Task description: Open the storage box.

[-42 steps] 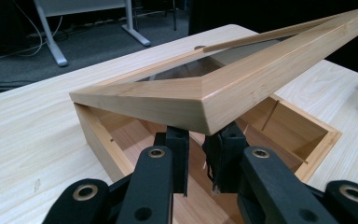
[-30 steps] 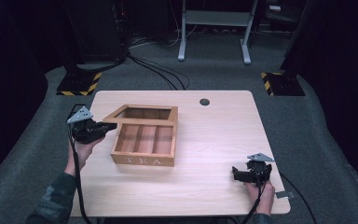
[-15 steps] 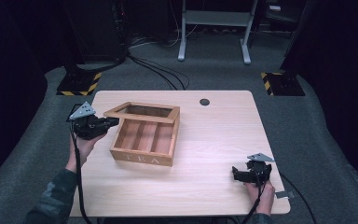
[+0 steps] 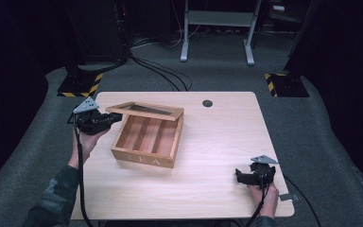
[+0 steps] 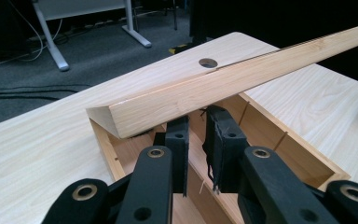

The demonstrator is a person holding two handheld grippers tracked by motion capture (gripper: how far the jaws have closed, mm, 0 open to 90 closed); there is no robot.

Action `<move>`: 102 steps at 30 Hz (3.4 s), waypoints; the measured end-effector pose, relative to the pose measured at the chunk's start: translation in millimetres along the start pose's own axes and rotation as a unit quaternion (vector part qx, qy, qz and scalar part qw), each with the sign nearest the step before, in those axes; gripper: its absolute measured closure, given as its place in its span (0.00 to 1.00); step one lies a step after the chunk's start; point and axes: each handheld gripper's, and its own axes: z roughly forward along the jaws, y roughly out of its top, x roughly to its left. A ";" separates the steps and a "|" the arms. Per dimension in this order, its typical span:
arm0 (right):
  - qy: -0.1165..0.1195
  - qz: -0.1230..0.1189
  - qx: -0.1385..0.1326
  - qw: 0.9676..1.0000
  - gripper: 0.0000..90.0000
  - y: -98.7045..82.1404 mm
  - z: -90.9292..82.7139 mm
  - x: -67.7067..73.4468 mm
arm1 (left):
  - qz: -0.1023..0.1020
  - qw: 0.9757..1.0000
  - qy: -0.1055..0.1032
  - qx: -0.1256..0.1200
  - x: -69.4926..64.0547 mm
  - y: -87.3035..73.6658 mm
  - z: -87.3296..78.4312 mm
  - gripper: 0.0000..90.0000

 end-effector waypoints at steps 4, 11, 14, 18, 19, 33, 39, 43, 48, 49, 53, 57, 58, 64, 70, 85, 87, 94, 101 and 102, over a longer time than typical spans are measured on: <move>0.000 0.000 0.000 1.000 0.01 0.0 0.0 0.0 | 0.000 1.000 0.003 0.002 1.7 6.5 1.7 0.88; 0.000 0.001 0.000 1.000 0.01 0.0 -0.1 0.2 | -0.003 1.000 0.006 0.004 6.3 16.3 6.1 0.88; 0.000 0.000 0.000 1.000 0.01 0.0 0.0 0.0 | -0.003 1.000 0.006 0.007 7.8 20.0 7.3 0.88; 0.000 0.000 0.000 1.000 0.01 0.0 0.0 0.0 | -0.003 1.000 0.008 0.007 8.8 22.8 8.7 0.88; 0.000 0.000 0.000 1.000 0.01 0.0 0.0 0.0 | -0.003 1.000 0.010 0.009 9.1 24.3 10.0 0.88; 0.001 0.000 0.000 1.000 0.01 0.0 0.1 -0.1 | 0.001 1.000 0.016 0.016 12.7 37.6 14.8 0.88; 0.000 0.000 0.000 1.000 0.01 0.1 0.0 0.0 | 0.002 1.000 0.020 0.020 14.5 45.0 17.3 0.89; 0.001 0.000 0.000 1.000 0.01 0.0 0.0 -0.1 | 0.001 1.000 0.021 0.021 15.5 48.3 18.7 0.89; 0.001 0.000 0.000 1.000 0.01 0.1 0.0 -0.1 | 0.000 0.999 0.024 0.023 16.9 51.9 20.2 0.90; 0.001 0.000 0.000 1.000 0.01 0.1 0.0 -0.1 | 0.001 0.999 0.023 0.026 17.4 52.8 20.2 0.91; 0.001 0.000 0.000 1.000 0.01 0.1 0.1 -0.1 | 0.000 0.999 0.025 0.026 18.2 55.4 21.5 0.91; 0.001 0.000 0.000 1.000 0.01 0.1 0.1 -0.1 | -0.001 0.999 0.026 0.025 19.1 57.0 23.6 0.91; 0.001 0.000 0.000 1.000 0.01 0.1 0.1 -0.1 | 0.000 0.999 0.027 0.027 19.3 57.5 24.1 0.91; 0.001 0.000 0.000 1.000 0.01 0.0 0.1 -0.1 | 0.000 0.999 0.028 0.030 20.2 60.3 25.2 0.92; 0.001 0.000 0.000 1.000 0.01 0.0 0.1 -0.1 | 0.000 0.999 0.031 0.031 20.9 63.1 26.6 0.92; 0.001 0.000 0.000 1.000 0.01 0.0 0.1 -0.1 | -0.001 0.999 0.035 0.033 22.8 67.7 28.9 0.93; 0.001 0.000 0.000 1.000 0.01 0.1 0.1 -0.2 | -0.001 0.999 0.035 0.034 23.2 69.0 29.3 0.93; 0.001 0.000 0.000 1.000 0.01 0.1 0.1 -0.1 | -0.001 0.999 0.037 0.034 23.4 70.8 30.1 0.93; 0.001 0.000 0.000 1.000 0.01 0.1 0.1 -0.1 | -0.002 0.999 0.036 0.034 23.7 70.9 30.2 0.93; 0.001 0.000 0.000 1.000 0.01 0.0 0.1 -0.1 | -0.002 0.999 0.036 0.034 23.7 70.9 30.2 0.93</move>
